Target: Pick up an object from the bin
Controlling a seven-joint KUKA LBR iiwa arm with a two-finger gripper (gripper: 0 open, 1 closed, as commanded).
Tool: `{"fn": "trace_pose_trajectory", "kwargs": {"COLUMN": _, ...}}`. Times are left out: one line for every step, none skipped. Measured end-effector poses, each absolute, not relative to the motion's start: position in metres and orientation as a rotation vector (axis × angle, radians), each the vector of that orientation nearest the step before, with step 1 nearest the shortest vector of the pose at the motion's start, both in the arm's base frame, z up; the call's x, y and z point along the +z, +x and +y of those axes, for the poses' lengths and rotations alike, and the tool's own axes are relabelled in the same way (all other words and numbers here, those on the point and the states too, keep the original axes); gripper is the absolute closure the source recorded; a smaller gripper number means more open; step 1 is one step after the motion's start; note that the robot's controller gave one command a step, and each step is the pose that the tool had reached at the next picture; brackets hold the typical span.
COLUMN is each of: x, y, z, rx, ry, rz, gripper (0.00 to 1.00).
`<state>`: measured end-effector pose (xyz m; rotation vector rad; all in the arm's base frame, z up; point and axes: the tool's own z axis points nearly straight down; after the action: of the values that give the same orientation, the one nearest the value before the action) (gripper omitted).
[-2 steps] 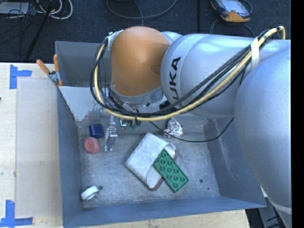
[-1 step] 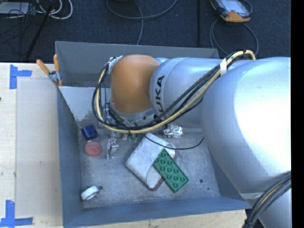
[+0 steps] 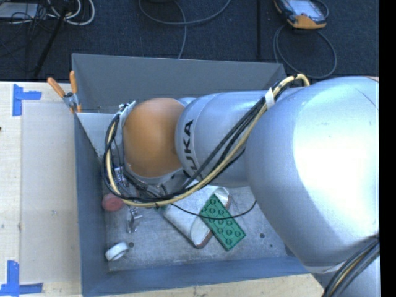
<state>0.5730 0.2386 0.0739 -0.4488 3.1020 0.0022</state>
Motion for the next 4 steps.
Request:
{"fn": "trace_pose_trajectory", "kwargs": {"x": 0.075, "y": 0.575, "z": 0.237, "rx": 0.004, "ry": -0.44, "rz": 3.099, "gripper": 1.0}}
{"fn": "trace_pose_trajectory", "kwargs": {"x": 0.073, "y": 0.572, "z": 0.238, "rx": 0.004, "ry": -0.443, "rz": 3.107, "gripper": 0.0}}
{"fn": "trace_pose_trajectory", "kwargs": {"x": 0.075, "y": 0.574, "z": 0.238, "rx": 0.007, "ry": -0.439, "rz": 3.101, "gripper": 1.0}}
{"fn": "trace_pose_trajectory", "kwargs": {"x": 0.143, "y": 0.563, "z": 0.247, "rx": 0.004, "ry": -0.416, "rz": 3.107, "gripper": 1.0}}
